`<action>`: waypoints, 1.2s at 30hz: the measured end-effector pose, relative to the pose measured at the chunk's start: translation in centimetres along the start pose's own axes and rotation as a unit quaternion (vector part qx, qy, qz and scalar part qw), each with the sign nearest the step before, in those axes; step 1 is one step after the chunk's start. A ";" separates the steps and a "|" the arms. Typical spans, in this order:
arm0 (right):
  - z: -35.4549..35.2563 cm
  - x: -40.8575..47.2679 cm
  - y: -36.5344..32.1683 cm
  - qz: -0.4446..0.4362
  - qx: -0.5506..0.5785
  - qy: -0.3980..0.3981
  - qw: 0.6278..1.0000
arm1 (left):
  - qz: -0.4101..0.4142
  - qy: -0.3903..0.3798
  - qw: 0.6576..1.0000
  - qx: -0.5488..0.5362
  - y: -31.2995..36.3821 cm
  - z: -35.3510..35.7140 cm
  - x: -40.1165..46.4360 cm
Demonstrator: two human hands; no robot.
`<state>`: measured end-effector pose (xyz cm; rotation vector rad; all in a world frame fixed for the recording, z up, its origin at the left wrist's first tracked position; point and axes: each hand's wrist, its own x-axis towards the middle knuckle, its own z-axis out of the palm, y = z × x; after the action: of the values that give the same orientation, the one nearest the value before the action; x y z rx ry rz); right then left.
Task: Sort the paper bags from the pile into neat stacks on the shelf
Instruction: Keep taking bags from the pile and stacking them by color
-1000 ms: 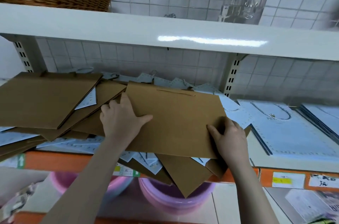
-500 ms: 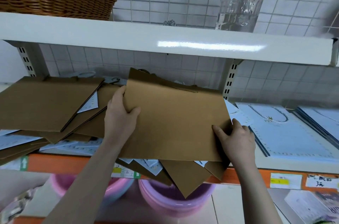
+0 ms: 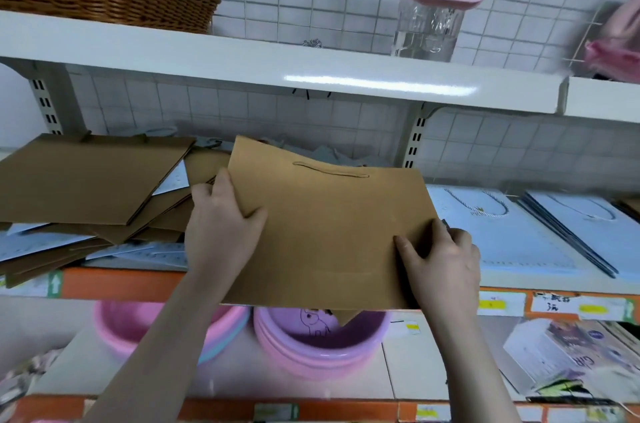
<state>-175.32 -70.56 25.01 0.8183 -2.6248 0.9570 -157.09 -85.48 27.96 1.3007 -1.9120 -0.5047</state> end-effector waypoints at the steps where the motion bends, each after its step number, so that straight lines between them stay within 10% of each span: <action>1: -0.3 -0.6 0.0 -0.003 -0.020 0.002 1.000 | 0.004 -0.003 1.000 0.009 0.0 -0.1 -0.4; 17: -7.3 -4.3 7.0 0.001 -0.110 -0.005 0.994 | 0.029 -0.060 0.997 0.044 6.1 0.6 -8.7; 36: -24.1 -3.7 36.9 0.100 -0.148 0.025 0.984 | 0.062 -0.173 0.982 0.054 28.2 16.4 -28.9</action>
<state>-192.92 -30.08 22.67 0.4596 -2.7504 0.5966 -181.19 -49.26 26.18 1.2108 -2.3194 -0.6015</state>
